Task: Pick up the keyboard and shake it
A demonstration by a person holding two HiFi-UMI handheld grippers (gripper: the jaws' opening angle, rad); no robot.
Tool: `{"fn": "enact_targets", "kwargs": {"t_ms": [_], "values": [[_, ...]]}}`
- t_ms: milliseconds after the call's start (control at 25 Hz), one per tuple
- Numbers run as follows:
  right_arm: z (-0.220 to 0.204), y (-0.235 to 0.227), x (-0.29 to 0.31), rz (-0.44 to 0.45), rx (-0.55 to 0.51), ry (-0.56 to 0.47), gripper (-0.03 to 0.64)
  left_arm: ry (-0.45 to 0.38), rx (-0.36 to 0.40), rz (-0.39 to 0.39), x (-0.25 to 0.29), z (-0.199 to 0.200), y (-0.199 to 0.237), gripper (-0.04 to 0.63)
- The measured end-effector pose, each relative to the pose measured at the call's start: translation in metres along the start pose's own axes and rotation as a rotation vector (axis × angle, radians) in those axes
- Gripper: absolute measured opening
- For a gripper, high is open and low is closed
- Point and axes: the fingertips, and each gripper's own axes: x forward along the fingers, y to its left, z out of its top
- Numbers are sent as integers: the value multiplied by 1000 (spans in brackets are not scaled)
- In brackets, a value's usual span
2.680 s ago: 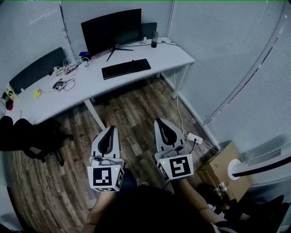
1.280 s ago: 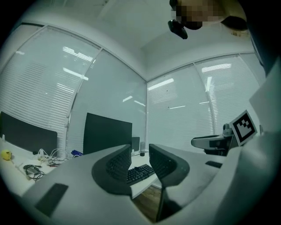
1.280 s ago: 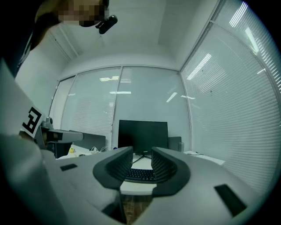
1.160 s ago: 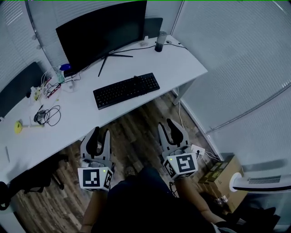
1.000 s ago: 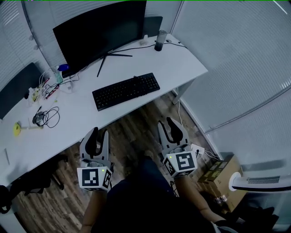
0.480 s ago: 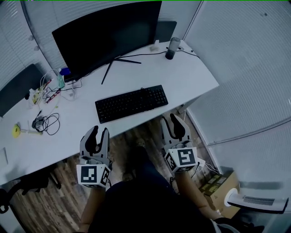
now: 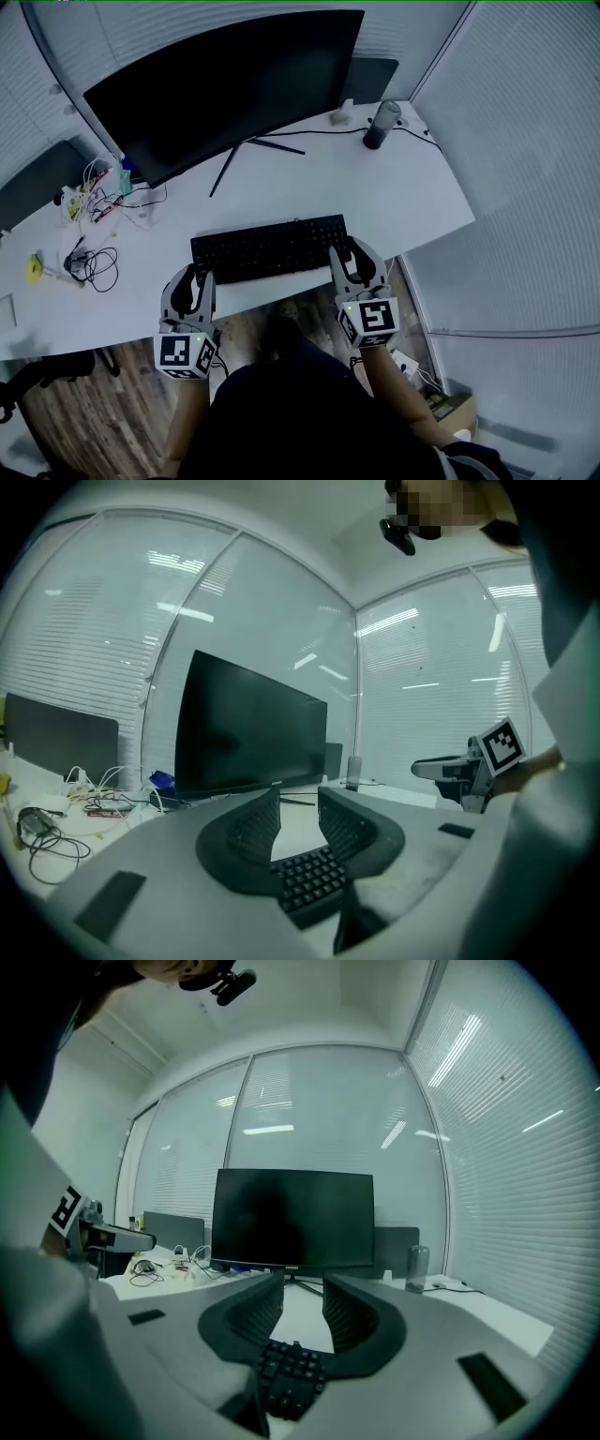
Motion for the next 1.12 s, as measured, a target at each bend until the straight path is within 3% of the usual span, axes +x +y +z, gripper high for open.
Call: {"fn": "enact_targets", "kwargs": {"t_ms": [240,600,880,1120], "values": [[-37,-34,40,71,-29,97,137,83,-12,81,40,-35,23,125],[-95,-69,74,115,-44,228,138,257,-77,184,50,-103,64,126],[-142,-90,82,102,69,369,154,419,-210,161,53,-159,92,146],[-183,-99,90,137,182,525,198,526,-315,66,64,-190,102,213]]}}
